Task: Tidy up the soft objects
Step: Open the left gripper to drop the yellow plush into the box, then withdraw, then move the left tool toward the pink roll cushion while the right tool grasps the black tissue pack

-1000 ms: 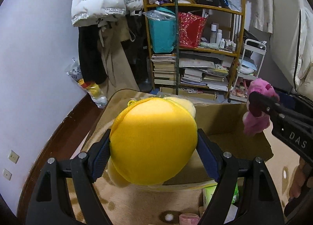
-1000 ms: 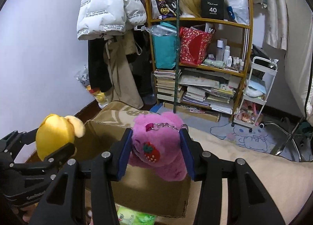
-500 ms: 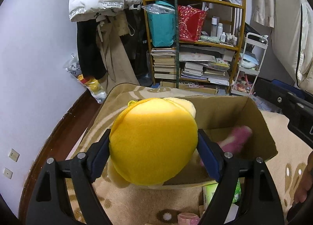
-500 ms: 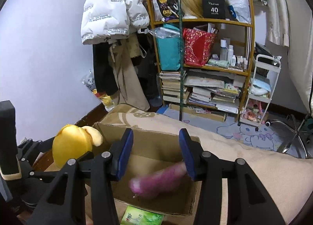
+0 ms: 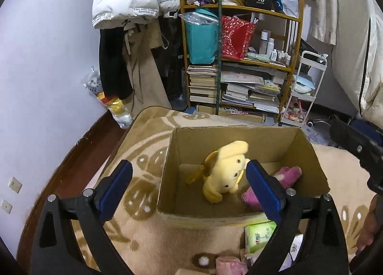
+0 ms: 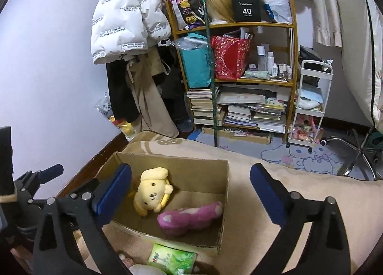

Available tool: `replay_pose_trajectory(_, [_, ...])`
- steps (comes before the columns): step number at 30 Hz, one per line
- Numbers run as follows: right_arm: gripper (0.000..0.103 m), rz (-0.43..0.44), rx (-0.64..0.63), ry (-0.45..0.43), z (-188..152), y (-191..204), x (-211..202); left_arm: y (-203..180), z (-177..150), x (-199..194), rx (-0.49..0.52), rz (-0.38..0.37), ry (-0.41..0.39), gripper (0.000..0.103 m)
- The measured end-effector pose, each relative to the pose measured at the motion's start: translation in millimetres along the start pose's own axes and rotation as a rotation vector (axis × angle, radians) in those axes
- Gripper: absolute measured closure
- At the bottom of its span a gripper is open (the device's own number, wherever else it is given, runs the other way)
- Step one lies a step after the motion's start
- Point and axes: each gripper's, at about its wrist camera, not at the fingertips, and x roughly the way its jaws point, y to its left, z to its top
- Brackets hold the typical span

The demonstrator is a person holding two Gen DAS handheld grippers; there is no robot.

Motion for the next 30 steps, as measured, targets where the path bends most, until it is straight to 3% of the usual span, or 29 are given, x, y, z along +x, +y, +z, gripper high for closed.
replay_pose_trajectory(3, [0.000,-0.014,-0.008,0.012,-4,-1,-5,5,-4,-10,0.016,-0.027,-0.004,0.008])
replay_pose_trajectory(7, [0.000,-0.031,-0.015,0.022,-12,-3,-16,12,-9,-29,0.027,-0.001,-0.020,0.008])
replay_pose_trajectory(18, [0.000,-0.023,-0.018,0.050,-36,1,-46,42,-33,-74,-0.077,0.014,0.021,0.008])
replay_pose_trajectory(21, [0.000,-0.027,-0.034,0.060,-45,7,-54,43,-44,-84,-0.041,0.049,0.018,0.008])
replay_pose_trajectory(30, [0.000,-0.025,-0.034,0.113,-70,14,-63,41,-79,-95,-0.006,0.053,0.061,0.008])
